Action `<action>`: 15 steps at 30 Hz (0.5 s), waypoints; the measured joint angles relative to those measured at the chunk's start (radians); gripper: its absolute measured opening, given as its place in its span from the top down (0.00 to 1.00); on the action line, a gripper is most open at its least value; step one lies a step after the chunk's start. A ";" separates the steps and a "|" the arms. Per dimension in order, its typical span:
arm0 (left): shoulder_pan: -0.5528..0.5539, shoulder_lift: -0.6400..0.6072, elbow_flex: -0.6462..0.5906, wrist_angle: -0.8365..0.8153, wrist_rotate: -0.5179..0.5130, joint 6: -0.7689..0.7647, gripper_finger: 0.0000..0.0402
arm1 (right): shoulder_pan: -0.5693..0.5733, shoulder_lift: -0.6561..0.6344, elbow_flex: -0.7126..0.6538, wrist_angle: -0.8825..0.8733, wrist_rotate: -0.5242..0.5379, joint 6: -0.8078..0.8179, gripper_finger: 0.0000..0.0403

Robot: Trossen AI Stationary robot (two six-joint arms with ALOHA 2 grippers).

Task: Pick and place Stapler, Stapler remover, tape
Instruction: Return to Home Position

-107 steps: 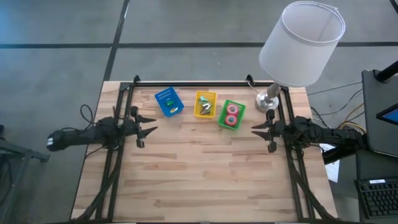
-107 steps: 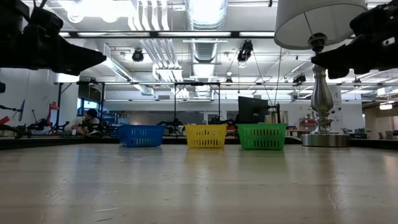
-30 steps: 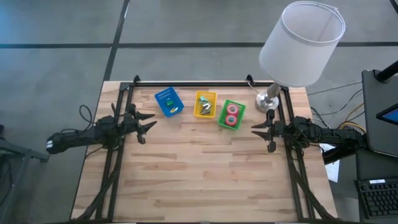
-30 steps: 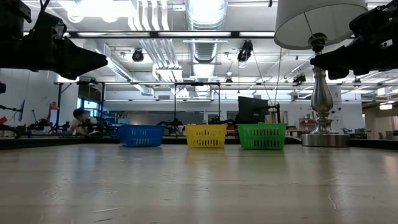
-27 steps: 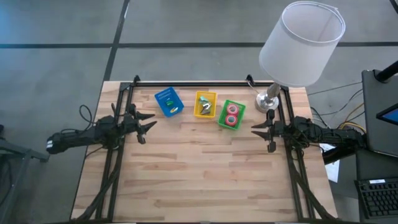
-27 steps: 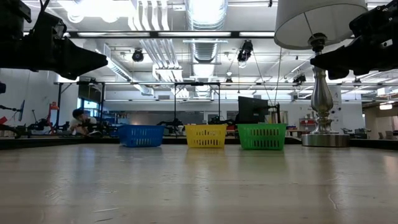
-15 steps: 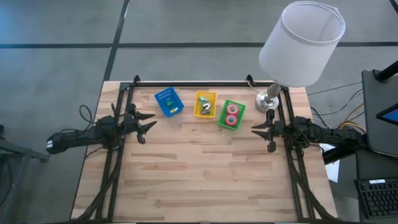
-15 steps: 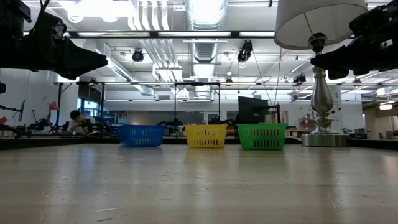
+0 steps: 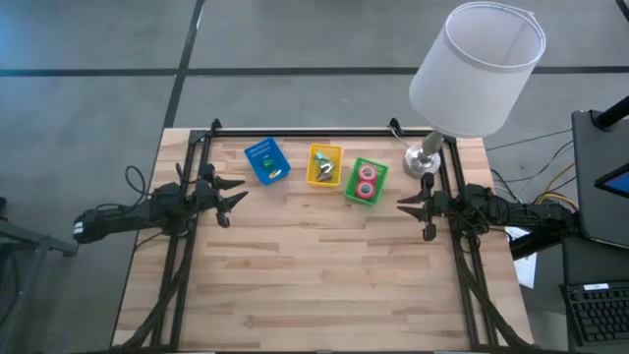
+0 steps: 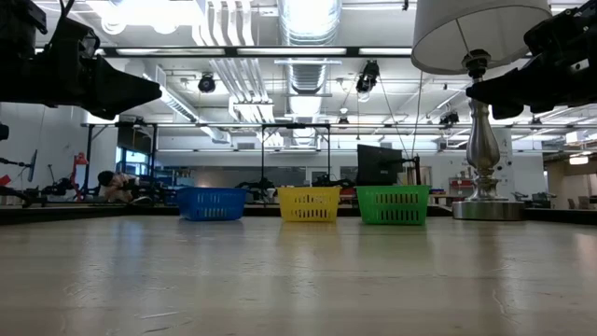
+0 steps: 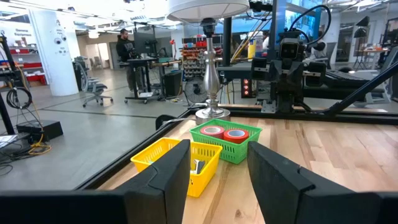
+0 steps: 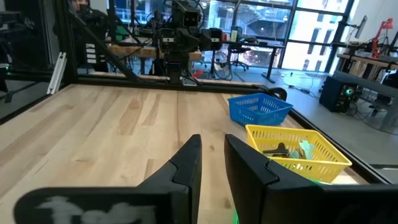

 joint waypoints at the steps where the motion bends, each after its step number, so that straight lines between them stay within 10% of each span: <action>1: 0.000 0.000 0.000 0.000 0.000 0.000 0.59 | 0.000 0.000 0.000 0.000 0.000 0.001 0.84; 15: 0.000 0.000 0.000 0.000 0.000 0.000 0.59 | 0.000 0.001 0.000 0.000 0.000 0.004 0.79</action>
